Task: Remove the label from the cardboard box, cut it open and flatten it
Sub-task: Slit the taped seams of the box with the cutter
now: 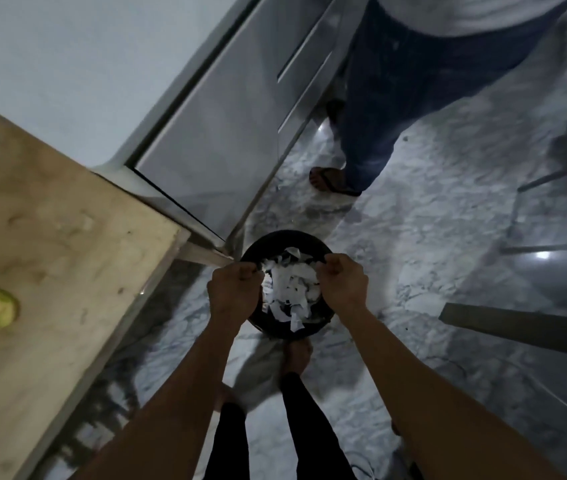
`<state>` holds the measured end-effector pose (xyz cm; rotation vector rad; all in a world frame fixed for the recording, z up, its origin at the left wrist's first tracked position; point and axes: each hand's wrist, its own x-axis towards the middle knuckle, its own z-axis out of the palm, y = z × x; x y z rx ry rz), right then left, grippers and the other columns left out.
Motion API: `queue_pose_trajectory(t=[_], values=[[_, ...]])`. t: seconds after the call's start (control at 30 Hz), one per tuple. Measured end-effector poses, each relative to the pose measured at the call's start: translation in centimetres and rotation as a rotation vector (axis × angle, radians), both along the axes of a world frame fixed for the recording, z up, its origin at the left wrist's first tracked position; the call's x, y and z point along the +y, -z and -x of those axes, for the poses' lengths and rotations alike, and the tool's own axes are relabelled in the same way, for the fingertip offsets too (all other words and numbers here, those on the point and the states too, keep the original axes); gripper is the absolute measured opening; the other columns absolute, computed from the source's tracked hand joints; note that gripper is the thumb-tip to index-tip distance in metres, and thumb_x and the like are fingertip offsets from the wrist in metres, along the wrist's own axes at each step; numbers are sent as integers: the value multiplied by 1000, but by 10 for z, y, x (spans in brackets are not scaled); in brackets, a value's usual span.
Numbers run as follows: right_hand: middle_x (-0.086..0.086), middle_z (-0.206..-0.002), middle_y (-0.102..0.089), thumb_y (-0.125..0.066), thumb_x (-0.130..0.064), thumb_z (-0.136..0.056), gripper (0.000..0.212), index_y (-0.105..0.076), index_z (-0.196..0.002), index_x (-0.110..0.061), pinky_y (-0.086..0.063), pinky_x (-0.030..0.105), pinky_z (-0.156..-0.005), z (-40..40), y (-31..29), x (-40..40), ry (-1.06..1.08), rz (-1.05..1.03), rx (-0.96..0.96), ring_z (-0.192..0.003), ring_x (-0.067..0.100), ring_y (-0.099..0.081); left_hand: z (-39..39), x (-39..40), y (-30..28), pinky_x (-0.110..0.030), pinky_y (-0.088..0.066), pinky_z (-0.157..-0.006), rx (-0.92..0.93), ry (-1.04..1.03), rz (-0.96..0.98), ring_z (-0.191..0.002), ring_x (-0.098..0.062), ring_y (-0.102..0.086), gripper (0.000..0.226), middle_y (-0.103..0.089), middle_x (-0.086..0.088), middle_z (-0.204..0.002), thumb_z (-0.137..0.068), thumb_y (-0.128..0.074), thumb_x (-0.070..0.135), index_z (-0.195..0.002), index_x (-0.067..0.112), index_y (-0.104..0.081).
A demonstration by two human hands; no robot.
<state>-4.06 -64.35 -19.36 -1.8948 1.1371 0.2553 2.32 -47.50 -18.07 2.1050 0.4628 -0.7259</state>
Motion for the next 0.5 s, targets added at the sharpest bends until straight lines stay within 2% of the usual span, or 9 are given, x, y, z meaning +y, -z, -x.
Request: queue_pose_trajectory(t=[0.07,0.1,0.13,0.2,0.23,0.3,0.33,0.43,0.5], values=[[5,-98,-73,-66,-24,-91,23,-68,-111,-13,-55,20,-79,-4,-34,2,1,-30,-29,-80,13,-63,-2,5,-35,-31,-51,-83,-58,1,-4,-94,-23,-67,20,-73,-12,-96,-82,-71,22,-97,8,-74],[5,-100,-72,-64,-23,-91,23,-68,-112,-13,-49,7,-66,-6,-50,3,-13,-36,-35,-75,10,-59,-3,7,-52,-28,-50,-79,-81,-17,8,-92,-23,-68,21,-74,-12,-95,-84,-71,22,-98,7,-74],[5,-101,-71,-63,-22,-92,23,-67,-113,-13,-42,3,-55,-8,-68,7,-35,-34,-38,-71,9,-56,-3,10,-73,-26,-51,-78,-106,-33,25,-90,-23,-69,20,-74,-11,-93,-84,-71,22,-98,8,-75],[3,-100,-68,-61,-20,-92,22,-67,-111,-14,-40,4,-51,-12,-103,16,-85,-25,-62,-72,9,-55,-3,18,-110,-32,-56,-83,-131,-91,112,-85,-22,-70,14,-75,-9,-87,-80,-73,16,-92,9,-74],[4,-101,-67,-60,-18,-92,21,-68,-110,-13,-44,7,-59,-14,-121,23,-104,-26,-88,-78,13,-58,-3,24,-126,-33,-58,-81,-139,-126,167,-80,-19,-70,10,-73,-10,-84,-80,-71,9,-90,5,-71],[7,-102,-69,-58,-14,-91,19,-69,-107,-10,-50,26,-80,-17,-151,41,-137,-33,-139,-90,22,-62,1,41,-154,-18,-57,-65,-197,-164,202,-61,-3,-65,5,-68,-6,-75,-86,-64,-3,-89,-2,-68],[10,-101,-70,-56,-14,-91,20,-68,-106,-9,-52,33,-83,-19,-164,50,-156,-43,-168,-92,27,-65,4,51,-168,-12,-52,-57,-243,-184,192,-54,2,-61,5,-68,-3,-74,-88,-64,0,-89,0,-69],[4,-95,-69,-58,-21,-88,19,-68,-105,-19,-55,39,-79,-26,-196,82,-207,-121,-266,-86,27,-67,14,87,-198,-20,-52,-62,-372,-215,168,-63,-5,-63,2,-72,3,-76,-85,-71,18,-85,20,-72],[0,-98,-68,-61,-24,-88,15,-64,-102,-29,-56,37,-79,-28,-214,106,-275,-128,-337,-89,22,-65,22,115,-216,-17,-50,-67,-442,-253,168,-70,-7,-65,6,-74,4,-80,-83,-73,20,-89,21,-74]])
